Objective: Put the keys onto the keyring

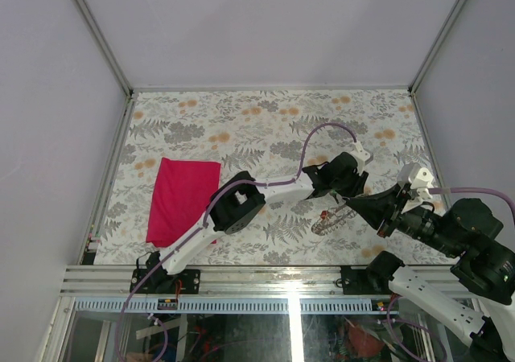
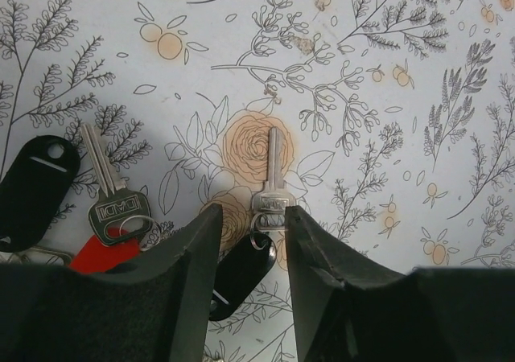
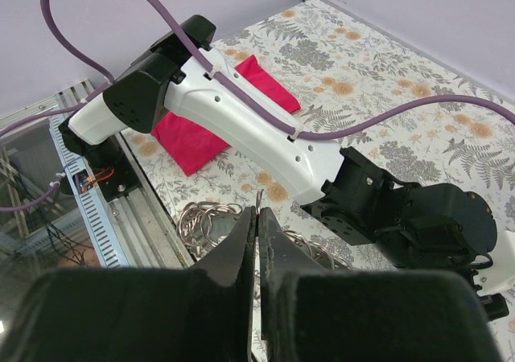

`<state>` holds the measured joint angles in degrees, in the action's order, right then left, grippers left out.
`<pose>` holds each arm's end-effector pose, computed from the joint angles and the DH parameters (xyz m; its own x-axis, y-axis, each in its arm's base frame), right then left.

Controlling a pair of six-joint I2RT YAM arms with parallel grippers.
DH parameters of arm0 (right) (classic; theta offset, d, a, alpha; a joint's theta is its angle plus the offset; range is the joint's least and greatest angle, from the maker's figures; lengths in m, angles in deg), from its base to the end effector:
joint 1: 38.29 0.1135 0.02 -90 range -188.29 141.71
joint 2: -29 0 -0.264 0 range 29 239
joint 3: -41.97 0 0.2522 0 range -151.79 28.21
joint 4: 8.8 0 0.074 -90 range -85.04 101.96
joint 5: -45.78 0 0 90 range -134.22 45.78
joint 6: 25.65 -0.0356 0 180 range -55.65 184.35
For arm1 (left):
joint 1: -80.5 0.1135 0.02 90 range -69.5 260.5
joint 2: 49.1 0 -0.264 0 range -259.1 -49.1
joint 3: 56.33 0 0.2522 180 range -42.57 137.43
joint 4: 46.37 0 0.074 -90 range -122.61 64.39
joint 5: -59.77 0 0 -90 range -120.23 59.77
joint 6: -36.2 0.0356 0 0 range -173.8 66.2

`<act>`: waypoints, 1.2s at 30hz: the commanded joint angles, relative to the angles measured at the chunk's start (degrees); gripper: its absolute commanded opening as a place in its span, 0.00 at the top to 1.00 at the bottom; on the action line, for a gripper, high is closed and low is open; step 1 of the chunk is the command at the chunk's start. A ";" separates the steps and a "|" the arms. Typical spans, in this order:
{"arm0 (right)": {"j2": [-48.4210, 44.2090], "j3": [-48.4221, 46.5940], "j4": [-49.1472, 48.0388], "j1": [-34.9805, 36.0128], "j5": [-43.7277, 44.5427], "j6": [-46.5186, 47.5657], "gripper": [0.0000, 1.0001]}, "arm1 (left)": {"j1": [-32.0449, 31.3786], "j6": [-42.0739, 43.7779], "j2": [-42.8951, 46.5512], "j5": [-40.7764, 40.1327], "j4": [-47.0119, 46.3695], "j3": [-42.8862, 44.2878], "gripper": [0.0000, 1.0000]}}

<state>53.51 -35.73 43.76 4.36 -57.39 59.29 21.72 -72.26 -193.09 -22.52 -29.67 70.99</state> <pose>0.0236 0.0328 0.4261 -0.0649 0.0570 -0.9963 -0.8248 0.5590 0.0857 0.2895 -0.4869 0.1363 -0.5572 0.3139 -0.7688 0.7687 0.5453 -0.3344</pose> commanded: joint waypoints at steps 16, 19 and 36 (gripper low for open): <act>-0.10 0.03 -5.32 0.06 -1.40 -0.92 1.00 | -0.18 -1.19 -0.58 1.65 -4.29 -1.24 0.87; -0.04 0.46 -5.69 0.02 -1.19 -1.05 1.00 | -0.16 -0.83 0.86 1.80 -4.69 -2.11 0.97; 1.06 -2.29 -2.86 0.06 1.13 2.93 1.00 | 0.35 6.00 22.18 0.31 -7.60 -17.21 1.00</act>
<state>54.69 -34.86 43.20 4.36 -57.13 60.08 21.74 -69.72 -178.25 -20.62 -33.45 56.82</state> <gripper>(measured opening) 0.011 0.009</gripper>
